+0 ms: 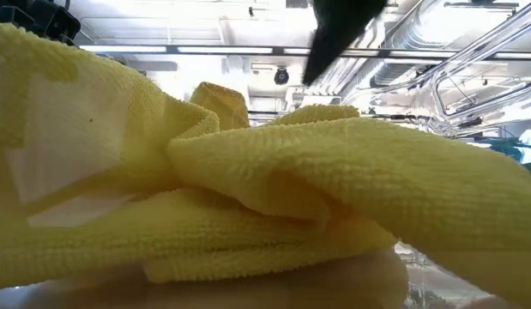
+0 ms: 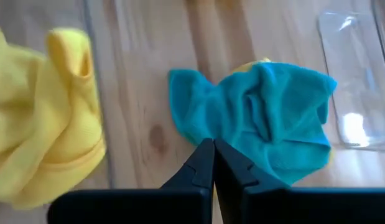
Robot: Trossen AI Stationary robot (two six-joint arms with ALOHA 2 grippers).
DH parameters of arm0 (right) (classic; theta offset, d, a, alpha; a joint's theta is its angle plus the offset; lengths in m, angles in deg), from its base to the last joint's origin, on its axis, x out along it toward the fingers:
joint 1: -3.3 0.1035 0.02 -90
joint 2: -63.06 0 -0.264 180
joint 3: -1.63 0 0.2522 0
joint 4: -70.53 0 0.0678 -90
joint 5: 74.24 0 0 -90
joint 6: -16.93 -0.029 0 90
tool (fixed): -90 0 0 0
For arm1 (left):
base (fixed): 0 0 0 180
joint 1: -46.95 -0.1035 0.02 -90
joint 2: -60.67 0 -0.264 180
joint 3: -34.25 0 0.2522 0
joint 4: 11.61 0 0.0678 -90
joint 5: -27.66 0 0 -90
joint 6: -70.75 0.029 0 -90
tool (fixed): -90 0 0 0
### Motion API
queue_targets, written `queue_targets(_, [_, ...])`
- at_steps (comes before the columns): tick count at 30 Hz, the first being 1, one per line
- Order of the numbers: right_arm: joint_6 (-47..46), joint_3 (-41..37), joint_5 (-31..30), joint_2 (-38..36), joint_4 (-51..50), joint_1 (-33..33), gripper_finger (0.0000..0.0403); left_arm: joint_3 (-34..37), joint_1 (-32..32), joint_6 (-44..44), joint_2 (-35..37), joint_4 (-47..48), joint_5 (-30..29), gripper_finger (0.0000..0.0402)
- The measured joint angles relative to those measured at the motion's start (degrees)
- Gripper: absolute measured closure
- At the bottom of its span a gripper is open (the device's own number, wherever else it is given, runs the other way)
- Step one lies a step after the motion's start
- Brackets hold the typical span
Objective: Sort microfiber towel by color & place in baskets
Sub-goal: Put the blue towel into the top transparent bin
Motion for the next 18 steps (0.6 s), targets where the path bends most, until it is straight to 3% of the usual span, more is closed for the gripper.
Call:
queue_targets(8, [-0.39, -34.47, -0.11, -22.73, 33.40, -2.59, 0.0403, 0.00, 0.02, 0.00, 0.02, 0.02, 0.00, 0.0402])
queue_targets(13, [2.86, -48.76, -0.07, -31.65, 48.89, -3.96, 0.0403, 0.00, 0.00, 0.00, 0.02, 0.02, 0.00, 0.0402])
queue_targets(18, [8.09, -57.90, 0.01, -35.60, 62.18, -5.97, 0.0403, 0.00, 0.00, 0.00, 0.00, 0.00, 0.00, 0.0402])
